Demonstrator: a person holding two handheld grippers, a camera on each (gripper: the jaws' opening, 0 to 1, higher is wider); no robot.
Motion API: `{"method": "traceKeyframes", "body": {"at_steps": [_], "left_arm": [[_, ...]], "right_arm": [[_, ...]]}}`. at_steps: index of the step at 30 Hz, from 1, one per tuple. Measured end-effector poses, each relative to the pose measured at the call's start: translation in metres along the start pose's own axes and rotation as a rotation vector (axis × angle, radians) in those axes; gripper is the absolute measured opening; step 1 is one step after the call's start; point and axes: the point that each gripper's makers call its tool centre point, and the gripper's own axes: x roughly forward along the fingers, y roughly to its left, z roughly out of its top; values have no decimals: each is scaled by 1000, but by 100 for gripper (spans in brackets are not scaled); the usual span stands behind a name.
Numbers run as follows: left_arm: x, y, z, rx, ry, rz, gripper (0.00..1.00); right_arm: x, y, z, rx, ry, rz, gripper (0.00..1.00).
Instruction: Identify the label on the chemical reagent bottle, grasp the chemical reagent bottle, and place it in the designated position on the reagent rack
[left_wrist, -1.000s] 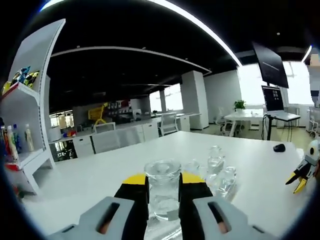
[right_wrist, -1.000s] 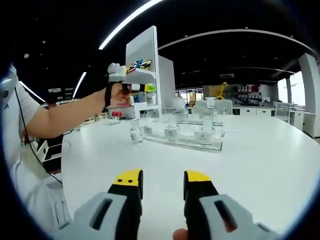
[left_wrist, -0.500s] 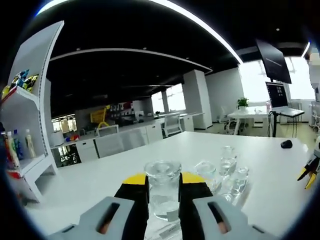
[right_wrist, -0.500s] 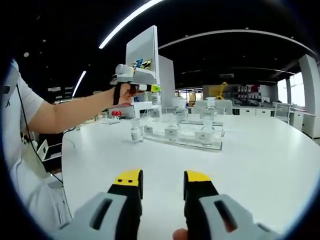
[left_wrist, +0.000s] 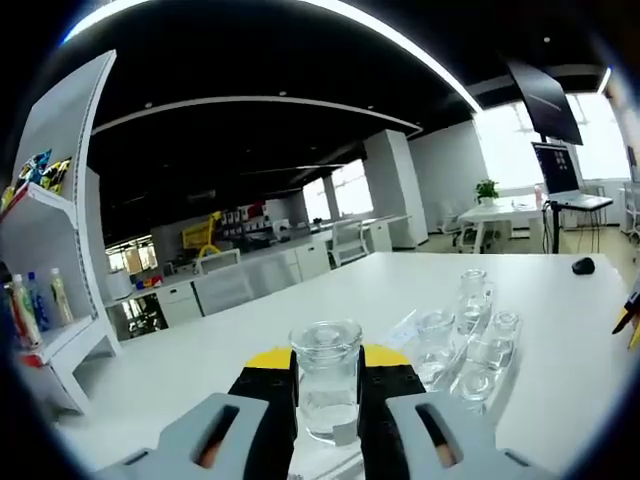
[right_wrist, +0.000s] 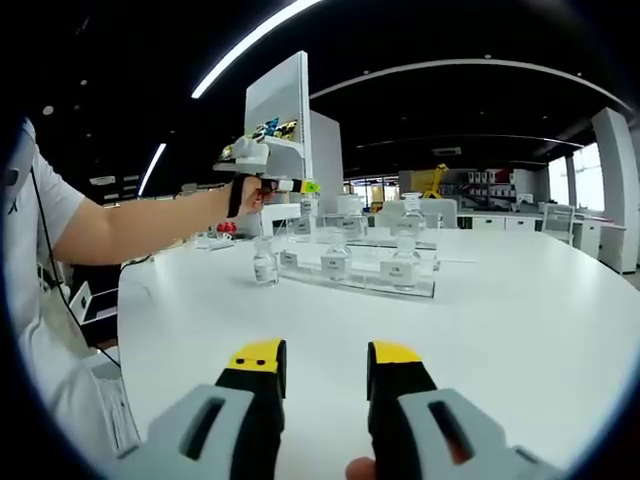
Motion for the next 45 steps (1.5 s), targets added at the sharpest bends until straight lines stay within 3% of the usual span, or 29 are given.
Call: {"method": "traceKeyframes", "body": {"at_steps": [20,23,29,41,45], "left_arm": [[12,-3,-28,-10,49,9,23],[12,-2,-27,-69,42,6,23],[14,-4,-34,-83,56,5,23],[10,-4,-44,-142,66,85,24],[8,-1,-44,-122,43,107,25]], "right_arm": [[-3,-2,2,10,-19,-12,30],[-2,0,1,18,-24,-8,30],[-2,3,-2,19,-19,-4,30],[1,3,-5,26,-16,-6,30],[5,4,-7,27,-14,-2,30]]}}
